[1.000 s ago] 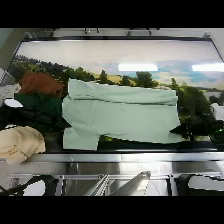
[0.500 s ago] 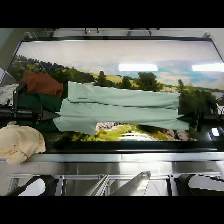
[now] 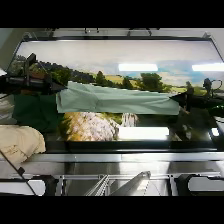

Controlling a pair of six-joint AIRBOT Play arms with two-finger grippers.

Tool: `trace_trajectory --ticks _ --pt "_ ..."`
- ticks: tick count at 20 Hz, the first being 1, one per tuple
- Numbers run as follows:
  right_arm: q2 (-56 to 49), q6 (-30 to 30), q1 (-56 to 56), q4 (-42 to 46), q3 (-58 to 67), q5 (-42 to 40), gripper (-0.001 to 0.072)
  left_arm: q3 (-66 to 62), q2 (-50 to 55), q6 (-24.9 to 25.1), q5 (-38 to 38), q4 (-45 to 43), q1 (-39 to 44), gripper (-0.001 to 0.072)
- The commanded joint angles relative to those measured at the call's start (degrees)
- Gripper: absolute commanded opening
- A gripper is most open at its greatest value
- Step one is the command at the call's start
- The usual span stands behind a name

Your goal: Fold the shirts.

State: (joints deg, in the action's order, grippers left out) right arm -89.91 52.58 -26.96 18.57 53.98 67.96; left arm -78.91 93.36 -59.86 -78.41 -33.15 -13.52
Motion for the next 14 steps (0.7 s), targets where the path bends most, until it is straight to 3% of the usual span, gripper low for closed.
trace_trajectory --ticks 1,6,7,8,10,12,14 --pt "-6.03 -0.37 1.73 -0.79 4.85 -4.79 0.0016 -14.01 12.61 -3.32 1.55 0.11 2.71 0.0021" --pt "-11.54 -2.21 1.66 -0.37 7.10 -4.76 0.0025 -26.67 25.57 -4.28 1.88 0.28 4.68 0.0025" --pt "-11.39 -3.21 1.40 -0.39 7.23 -4.48 0.0054 -29.33 27.21 -4.28 1.84 0.37 5.09 0.0164" --pt "-11.04 -3.61 0.94 0.26 7.72 -3.69 0.0189 -31.89 28.50 -4.31 1.79 0.74 5.53 0.0316" --pt "-10.73 -4.57 -0.55 3.26 10.19 1.27 0.0324 -36.50 29.83 -4.31 0.55 1.38 5.64 0.0322" --pt "-10.58 -1.81 -3.10 10.58 14.67 6.73 0.0421 -40.11 29.97 -4.42 -1.01 1.53 4.98 0.0321" --pt "-10.58 2.89 -5.01 19.89 19.02 7.61 0.0620 -40.54 28.41 -5.44 -1.07 1.86 3.67 0.0321"
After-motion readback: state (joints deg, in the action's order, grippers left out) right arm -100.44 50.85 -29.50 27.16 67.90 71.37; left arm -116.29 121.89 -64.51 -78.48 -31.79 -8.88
